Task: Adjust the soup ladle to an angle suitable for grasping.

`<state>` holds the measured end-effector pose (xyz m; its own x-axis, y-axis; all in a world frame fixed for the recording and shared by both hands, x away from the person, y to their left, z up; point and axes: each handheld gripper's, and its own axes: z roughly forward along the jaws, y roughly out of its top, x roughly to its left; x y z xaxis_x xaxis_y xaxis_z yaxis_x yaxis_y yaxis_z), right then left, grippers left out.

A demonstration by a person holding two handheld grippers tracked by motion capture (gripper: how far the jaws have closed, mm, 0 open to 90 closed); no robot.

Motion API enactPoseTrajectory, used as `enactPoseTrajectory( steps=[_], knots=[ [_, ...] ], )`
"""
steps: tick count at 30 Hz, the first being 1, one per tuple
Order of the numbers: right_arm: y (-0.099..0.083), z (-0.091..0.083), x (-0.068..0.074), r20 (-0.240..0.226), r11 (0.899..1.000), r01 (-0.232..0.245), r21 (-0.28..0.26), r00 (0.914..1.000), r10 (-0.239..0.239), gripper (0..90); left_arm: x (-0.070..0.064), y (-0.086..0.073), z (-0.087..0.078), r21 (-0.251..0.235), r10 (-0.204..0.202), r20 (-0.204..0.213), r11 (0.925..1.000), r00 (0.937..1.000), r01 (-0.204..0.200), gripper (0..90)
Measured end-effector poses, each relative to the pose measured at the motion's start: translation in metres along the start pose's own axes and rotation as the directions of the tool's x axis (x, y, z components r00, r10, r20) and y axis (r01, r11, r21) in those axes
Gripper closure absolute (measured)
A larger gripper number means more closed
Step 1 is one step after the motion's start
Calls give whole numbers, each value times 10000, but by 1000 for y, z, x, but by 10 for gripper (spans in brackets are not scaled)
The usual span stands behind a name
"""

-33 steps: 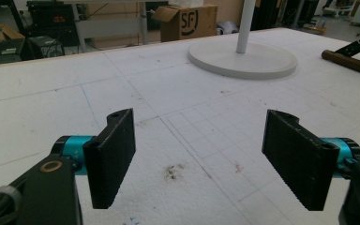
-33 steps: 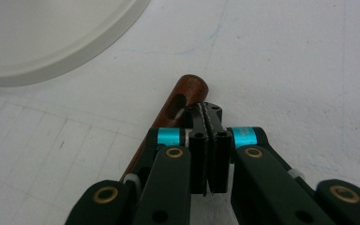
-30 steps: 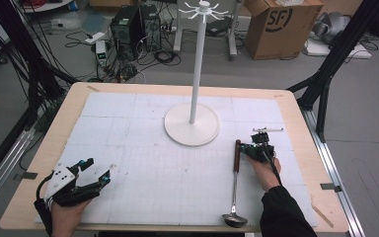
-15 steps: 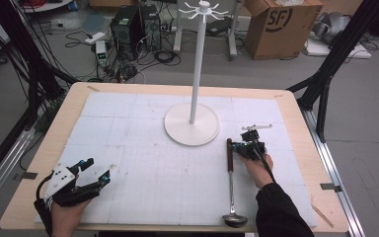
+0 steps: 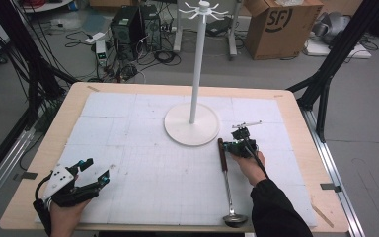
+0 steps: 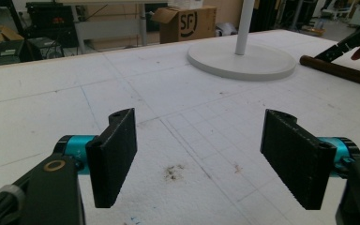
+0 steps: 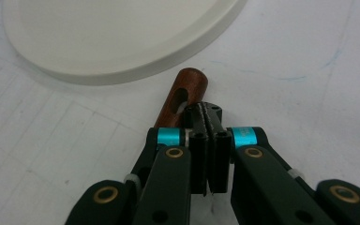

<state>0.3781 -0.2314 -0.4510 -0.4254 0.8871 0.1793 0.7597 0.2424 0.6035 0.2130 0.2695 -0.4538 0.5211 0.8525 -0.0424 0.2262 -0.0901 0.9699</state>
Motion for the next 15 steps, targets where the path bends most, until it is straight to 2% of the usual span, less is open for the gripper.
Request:
enactPoseTrajectory(
  steps=[10,15],
  knots=[
    [4,5,11,-298,9992,356,203,9989,-349,892,0,0,0,-2,-3,7,10000,10000,3,281],
    [6,4,12,-272,9982,498,323,9984,-489,891,0,0,0,-9,-12,24,10000,10000,12,282]
  ],
)
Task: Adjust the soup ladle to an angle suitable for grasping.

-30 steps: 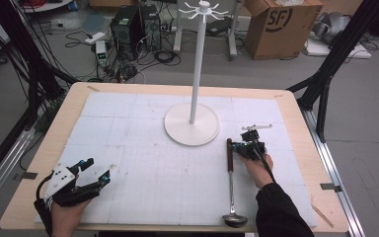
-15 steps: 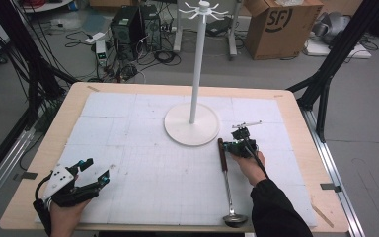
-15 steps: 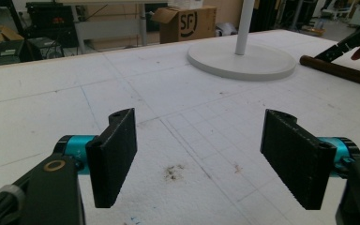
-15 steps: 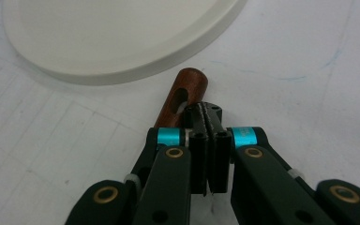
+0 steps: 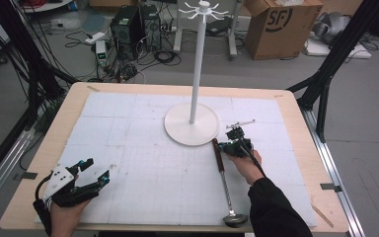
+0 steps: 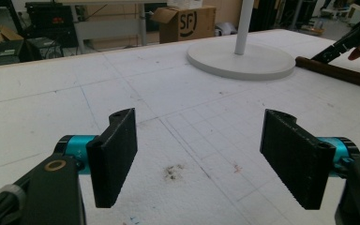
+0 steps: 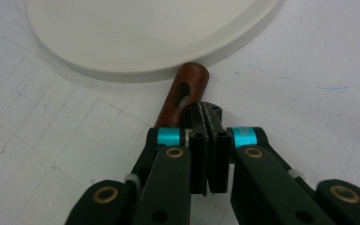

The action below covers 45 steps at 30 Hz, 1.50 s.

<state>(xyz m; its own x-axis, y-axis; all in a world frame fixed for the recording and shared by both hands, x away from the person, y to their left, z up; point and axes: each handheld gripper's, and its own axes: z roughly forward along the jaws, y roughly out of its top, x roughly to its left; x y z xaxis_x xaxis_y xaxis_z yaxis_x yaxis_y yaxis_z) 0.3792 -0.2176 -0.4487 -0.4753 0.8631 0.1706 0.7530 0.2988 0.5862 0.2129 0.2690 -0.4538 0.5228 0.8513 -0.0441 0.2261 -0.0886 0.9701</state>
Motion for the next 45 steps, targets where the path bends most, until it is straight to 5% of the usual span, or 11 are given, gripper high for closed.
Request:
enactPoseTrajectory(
  steps=[12,17,30,40,45],
  knots=[
    [-3,-27,8,-139,9991,179,-388,9997,-184,891,0,0,-4,-8,25,-51,10000,10000,-25,283],
    [-14,-45,22,-671,9968,224,-771,9974,-276,888,0,-1,-6,-47,5,-80,10000,10000,-5,284],
    [-68,-58,44,-1360,9987,452,-241,9895,-481,888,-2,0,-7,-35,77,-72,10000,9999,-77,285],
    [-88,-64,52,-2006,9972,633,407,9782,-539,888,-3,-1,-6,-23,83,-70,10000,9999,-83,285],
    [-93,-67,46,-2443,9977,208,648,9697,-44,890,-3,-1,-6,9,110,-65,9999,9999,-110,285]
  ],
)
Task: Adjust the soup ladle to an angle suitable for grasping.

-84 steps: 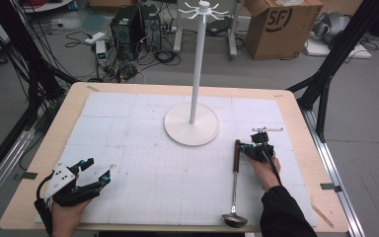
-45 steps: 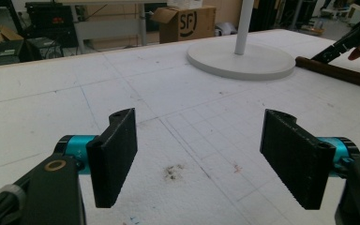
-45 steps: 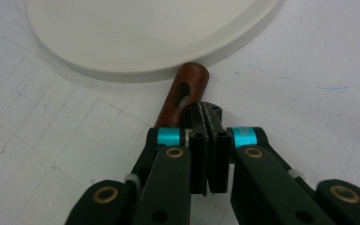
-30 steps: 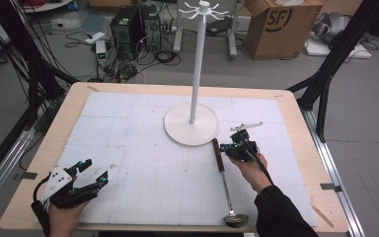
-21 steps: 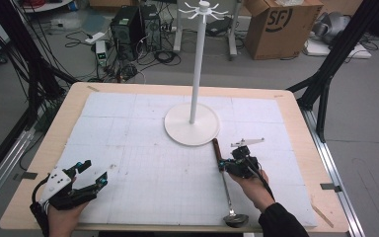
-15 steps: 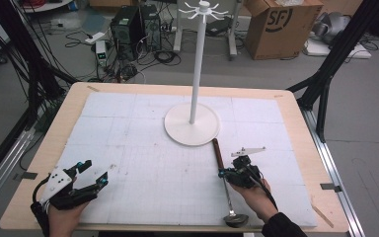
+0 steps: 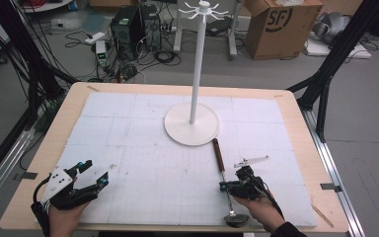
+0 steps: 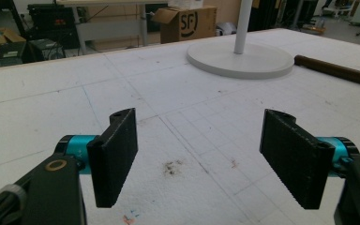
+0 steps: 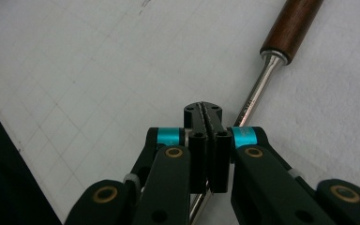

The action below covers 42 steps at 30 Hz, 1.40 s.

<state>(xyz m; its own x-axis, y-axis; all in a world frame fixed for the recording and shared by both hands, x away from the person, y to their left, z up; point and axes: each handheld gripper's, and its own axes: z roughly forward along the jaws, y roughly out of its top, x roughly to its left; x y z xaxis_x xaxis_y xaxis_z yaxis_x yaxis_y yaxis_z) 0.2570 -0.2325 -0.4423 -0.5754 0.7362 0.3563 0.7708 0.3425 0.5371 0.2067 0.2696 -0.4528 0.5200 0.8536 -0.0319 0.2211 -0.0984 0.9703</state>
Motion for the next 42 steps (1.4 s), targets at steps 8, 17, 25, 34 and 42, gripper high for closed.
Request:
enactPoseTrajectory(
  steps=[8,17,25,34,42],
  knots=[
    [-4,4,0,-114,9995,163,282,9998,-160,889,1,0,0,7,-19,-16,10000,10000,19,285],
    [-7,-3,-2,-193,9977,328,599,9993,-317,891,0,-1,0,23,-21,-25,10000,10000,21,285],
    [-5,-5,-4,-451,9939,368,1044,9985,-322,891,0,-1,0,17,-19,-9,10000,10000,19,285],
    [-7,-7,-1,-760,9857,772,1498,9949,-664,891,0,-1,0,22,-3,-14,10000,10000,3,285],
    [-5,-10,2,-711,9717,905,2183,9945,-767,891,0,-1,0,28,1,-13,10000,10000,-1,285]
  ],
)
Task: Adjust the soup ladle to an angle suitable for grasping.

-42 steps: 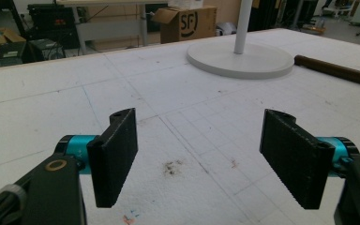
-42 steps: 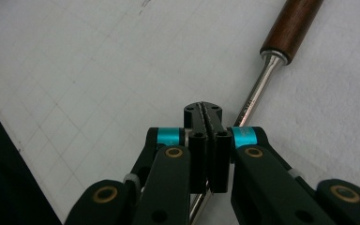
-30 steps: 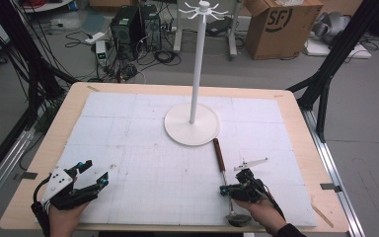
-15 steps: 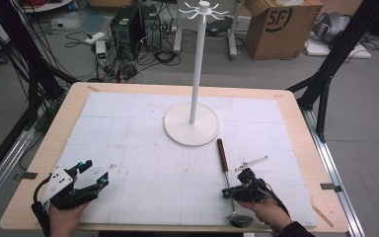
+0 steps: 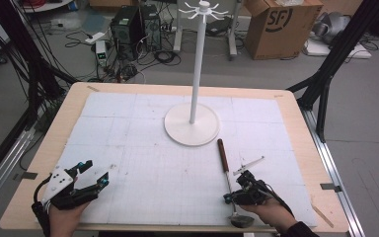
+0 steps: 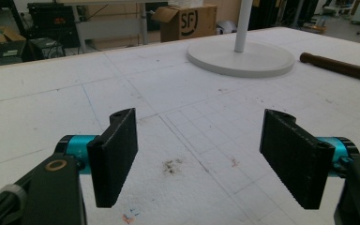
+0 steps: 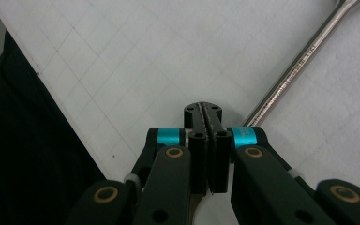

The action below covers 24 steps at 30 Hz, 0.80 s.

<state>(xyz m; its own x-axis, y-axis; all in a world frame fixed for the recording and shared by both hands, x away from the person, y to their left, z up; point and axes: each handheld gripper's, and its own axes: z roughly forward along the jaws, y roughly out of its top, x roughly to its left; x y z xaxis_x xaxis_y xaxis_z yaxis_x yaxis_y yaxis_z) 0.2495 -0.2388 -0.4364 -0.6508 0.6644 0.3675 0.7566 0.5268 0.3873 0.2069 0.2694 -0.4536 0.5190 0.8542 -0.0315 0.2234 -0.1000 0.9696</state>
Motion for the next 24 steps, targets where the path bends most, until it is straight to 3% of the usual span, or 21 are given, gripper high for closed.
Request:
enactPoseTrajectory(
  steps=[14,20,24],
  knots=[
    [2,-9,-8,96,9952,184,964,9998,-195,891,0,0,0,-32,-30,-8,10000,10000,30,285],
    [0,-16,-20,479,9969,-29,781,9989,-8,891,0,0,0,-30,-1,-13,10000,10000,1,287],
    [-3,-20,-29,330,9978,-354,560,9989,336,891,0,0,0,-34,0,-17,10000,10000,0,287]
  ],
)
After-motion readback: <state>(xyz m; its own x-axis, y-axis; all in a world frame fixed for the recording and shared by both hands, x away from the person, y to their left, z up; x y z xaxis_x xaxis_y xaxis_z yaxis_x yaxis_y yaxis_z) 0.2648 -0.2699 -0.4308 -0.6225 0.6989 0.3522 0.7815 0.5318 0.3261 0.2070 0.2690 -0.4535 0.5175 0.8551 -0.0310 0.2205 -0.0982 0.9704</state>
